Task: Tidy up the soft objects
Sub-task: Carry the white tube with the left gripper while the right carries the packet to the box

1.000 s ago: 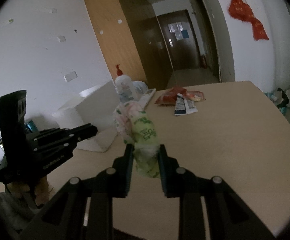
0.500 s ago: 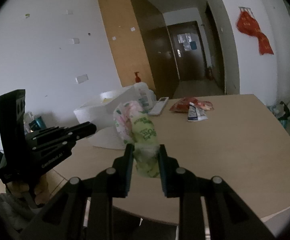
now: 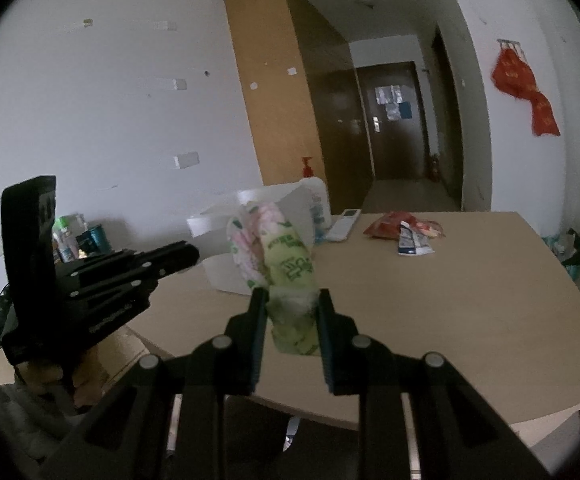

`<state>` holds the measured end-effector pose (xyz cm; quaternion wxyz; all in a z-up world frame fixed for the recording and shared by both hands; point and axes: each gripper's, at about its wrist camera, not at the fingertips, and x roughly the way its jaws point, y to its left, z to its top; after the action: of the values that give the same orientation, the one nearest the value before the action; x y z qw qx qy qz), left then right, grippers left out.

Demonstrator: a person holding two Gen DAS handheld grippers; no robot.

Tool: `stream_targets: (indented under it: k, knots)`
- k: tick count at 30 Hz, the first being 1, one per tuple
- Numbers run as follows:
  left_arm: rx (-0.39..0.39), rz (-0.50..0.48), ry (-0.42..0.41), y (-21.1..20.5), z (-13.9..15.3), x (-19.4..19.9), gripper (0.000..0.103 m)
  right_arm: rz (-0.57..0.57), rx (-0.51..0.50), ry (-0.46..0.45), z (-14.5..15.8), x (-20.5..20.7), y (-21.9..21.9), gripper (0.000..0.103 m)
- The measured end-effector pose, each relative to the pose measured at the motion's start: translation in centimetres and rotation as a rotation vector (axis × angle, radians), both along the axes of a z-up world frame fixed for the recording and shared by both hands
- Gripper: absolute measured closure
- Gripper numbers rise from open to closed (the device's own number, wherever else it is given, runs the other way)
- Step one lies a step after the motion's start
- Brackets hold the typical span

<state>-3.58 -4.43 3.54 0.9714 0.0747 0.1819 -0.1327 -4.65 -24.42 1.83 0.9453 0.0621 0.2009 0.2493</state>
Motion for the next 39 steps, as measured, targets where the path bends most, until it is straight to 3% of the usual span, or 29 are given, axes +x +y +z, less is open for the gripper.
stream_targets:
  k: [10, 30, 39]
  knots:
    - [-0.011, 0.038, -0.045, 1.5, 0.3, -2.6, 0.097, 0.043, -0.024, -0.035, 0.3, -1.5, 1.9, 0.075]
    - [-0.062, 0.295, -0.044, 10.3, 0.1, -1.6, 0.098, 0.260, -0.054, -0.006, 0.5, 4.0, 10.8, 0.075]
    - [-0.077, 0.328, -0.019, 11.9, -0.3, -0.1, 0.097, 0.250, -0.078, 0.010, 0.2, 5.1, 12.1, 0.075]
